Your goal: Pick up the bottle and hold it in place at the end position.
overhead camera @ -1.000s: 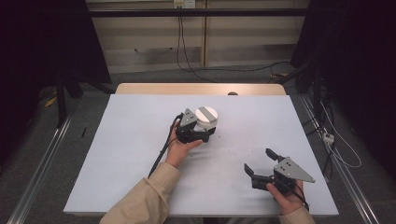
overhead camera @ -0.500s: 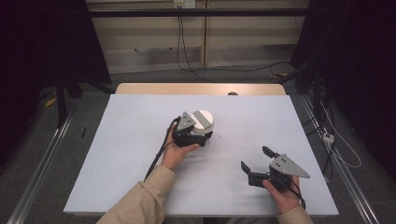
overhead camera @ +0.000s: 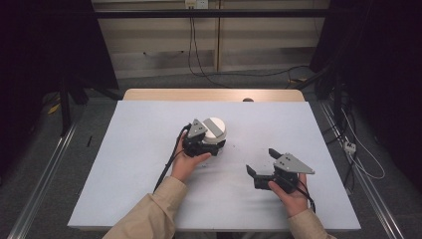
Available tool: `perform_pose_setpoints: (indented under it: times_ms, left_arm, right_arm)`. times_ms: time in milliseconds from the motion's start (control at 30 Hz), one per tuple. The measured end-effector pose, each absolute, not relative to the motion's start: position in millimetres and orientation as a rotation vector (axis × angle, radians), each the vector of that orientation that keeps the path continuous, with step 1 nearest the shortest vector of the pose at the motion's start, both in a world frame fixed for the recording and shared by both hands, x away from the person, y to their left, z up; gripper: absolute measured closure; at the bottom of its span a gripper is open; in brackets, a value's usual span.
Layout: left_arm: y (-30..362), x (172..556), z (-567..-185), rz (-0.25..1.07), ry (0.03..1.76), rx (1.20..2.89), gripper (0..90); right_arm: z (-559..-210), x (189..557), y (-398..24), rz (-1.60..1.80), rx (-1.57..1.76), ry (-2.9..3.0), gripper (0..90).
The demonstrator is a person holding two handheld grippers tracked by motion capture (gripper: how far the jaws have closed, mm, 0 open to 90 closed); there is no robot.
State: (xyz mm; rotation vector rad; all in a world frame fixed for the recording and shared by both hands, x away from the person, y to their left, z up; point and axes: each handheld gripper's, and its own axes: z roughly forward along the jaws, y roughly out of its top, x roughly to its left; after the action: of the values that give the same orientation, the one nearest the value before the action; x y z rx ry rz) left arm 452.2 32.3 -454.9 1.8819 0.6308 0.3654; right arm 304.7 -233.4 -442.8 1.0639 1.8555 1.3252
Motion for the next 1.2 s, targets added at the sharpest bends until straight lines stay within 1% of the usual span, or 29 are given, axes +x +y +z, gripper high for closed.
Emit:
perform_pose_setpoints:
  times_ms: [600,867,967,1200]
  left_arm:
    - [30,454,-459,0.354,0.617,1.865,18.5]
    - [30,455,-460,0.338,0.631,1.860,18.2]
    - [31,456,-461,0.306,0.650,1.852,17.5]
    - [30,456,-461,0.310,0.646,1.859,17.5]
  right_arm:
    - [-431,337,-205,1.319,1.087,1.874,7.4]
    - [-429,345,-198,1.308,1.091,1.889,8.0]
    - [-428,347,-196,1.308,1.090,1.890,8.3]
    - [-425,351,-193,1.312,1.093,1.887,8.5]
